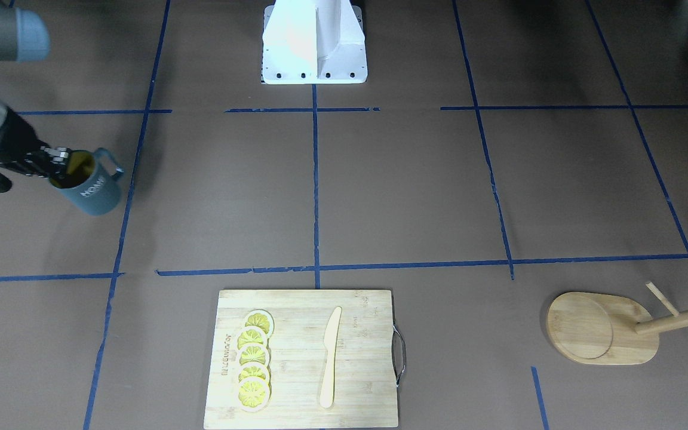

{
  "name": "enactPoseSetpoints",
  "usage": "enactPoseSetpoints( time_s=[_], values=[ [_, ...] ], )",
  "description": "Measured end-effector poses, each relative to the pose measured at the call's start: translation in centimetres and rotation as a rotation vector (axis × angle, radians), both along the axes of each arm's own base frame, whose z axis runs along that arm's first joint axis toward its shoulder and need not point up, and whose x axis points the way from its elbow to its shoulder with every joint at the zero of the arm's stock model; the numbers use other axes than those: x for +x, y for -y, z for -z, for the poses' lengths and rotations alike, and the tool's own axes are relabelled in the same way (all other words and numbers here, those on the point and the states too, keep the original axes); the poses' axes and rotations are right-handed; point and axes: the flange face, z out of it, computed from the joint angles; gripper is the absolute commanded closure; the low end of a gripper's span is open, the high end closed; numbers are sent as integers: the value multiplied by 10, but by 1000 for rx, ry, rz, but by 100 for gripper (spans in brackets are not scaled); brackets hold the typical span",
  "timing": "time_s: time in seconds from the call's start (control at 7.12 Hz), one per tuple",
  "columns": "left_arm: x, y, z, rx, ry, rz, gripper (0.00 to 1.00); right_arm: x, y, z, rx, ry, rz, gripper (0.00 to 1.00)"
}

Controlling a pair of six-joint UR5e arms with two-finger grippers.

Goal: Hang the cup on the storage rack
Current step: 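Carry the mug with the right gripper to the table center and lower it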

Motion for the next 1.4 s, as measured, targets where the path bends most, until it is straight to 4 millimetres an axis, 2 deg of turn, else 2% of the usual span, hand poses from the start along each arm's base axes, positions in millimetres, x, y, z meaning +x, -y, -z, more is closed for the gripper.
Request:
enactPoseSetpoints(
  time_s=[0.42, 0.7, 0.84, 0.98, 1.12, 1.26, 1.4],
  values=[
    [0, 0, 2, 5, 0, 0, 0, -145, -23, 132, -141, -1, -90, 100],
    [0, 0, 3, 6, 0, 0, 0, -236, -36, 202, -190, -20, -152, 98],
    [0, 0, 3, 5, 0, 0, 0, -274, -40, 224, -206, -34, -168, 97],
    [0, 0, 2, 5, 0, 0, 0, -299, -45, 234, -215, -47, -170, 96],
    [0, 0, 2, 4, 0, -1, 0, -313, -51, 234, -219, -59, -164, 91],
    [0, 0, 2, 3, 0, -1, 0, -320, -56, 231, -219, -69, -157, 23],
    [0, 0, 1, 3, 0, -1, 0, -323, -58, 227, -217, -77, -152, 0]
  ],
)
